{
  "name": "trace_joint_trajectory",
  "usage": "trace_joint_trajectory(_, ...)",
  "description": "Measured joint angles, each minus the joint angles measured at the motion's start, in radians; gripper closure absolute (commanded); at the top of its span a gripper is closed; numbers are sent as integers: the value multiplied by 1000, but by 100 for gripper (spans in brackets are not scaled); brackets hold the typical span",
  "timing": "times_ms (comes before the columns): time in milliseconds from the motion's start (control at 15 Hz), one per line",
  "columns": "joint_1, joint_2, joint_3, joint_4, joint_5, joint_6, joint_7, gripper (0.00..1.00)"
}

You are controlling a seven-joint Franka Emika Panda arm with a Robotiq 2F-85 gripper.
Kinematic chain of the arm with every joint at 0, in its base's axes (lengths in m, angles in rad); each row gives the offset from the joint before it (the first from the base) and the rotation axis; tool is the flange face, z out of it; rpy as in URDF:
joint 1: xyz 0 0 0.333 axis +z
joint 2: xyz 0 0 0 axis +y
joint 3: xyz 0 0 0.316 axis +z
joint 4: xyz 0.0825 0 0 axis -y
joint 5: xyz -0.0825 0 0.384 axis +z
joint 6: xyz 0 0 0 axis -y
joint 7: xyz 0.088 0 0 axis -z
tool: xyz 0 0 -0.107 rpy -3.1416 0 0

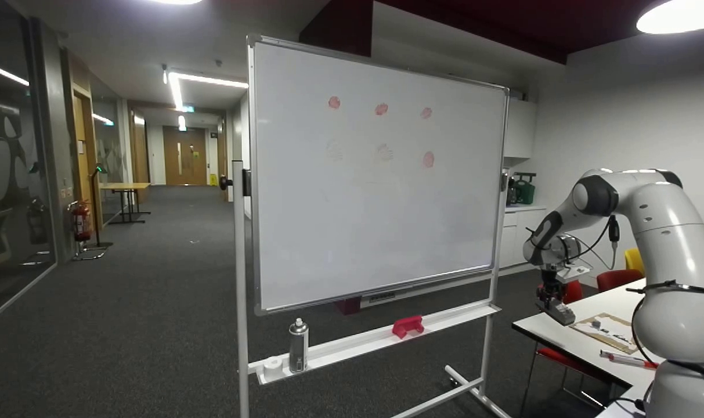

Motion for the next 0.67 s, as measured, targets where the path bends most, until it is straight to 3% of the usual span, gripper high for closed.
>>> trace_joint_trajectory(667,-4,149,23,88,-72,10,60,65)
